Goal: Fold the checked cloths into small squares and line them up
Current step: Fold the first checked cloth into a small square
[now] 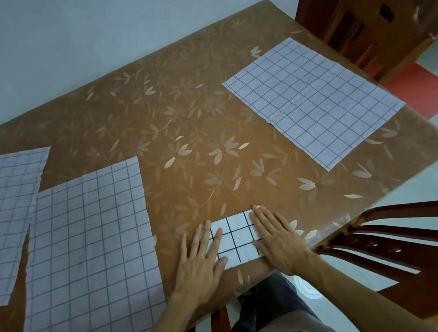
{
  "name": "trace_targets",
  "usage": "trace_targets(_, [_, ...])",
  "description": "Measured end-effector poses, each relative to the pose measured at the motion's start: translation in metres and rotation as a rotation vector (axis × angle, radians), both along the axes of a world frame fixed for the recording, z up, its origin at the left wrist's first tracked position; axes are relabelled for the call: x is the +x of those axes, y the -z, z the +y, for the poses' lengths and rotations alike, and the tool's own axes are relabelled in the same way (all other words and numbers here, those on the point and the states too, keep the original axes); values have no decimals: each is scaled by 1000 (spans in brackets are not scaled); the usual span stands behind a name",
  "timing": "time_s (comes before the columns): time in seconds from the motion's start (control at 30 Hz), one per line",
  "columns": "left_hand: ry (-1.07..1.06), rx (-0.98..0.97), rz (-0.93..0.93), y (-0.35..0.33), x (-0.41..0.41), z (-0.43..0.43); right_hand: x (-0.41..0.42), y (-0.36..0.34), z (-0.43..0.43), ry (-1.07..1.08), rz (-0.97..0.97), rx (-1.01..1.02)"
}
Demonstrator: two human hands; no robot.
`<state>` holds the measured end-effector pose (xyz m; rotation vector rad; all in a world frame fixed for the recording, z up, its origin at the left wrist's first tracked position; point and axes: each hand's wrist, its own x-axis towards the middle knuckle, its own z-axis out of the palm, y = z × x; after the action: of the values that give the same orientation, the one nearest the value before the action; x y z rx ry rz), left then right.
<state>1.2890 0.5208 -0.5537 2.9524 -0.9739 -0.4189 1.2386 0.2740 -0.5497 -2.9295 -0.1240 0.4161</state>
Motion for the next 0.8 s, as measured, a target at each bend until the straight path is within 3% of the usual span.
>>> trace_targets(0.13, [-60,-3,23,-15,2,-18,6,-13,-10,64,14,67])
trace_targets(0.33, [-129,-172,43,-40,40,-78,29,-32,-4,122,-10,135])
trace_targets(0.5, [-158,-12,153,-49,59,-101,21,-35,-9,171,-23,179])
trace_targets(0.6, [-247,-115,330,-45,63,-96,11,-39,-13,264,-11,301])
trace_targets(0.8, [-556,-571,968,-63,63,-72,-3,-48,-23,498,25,612])
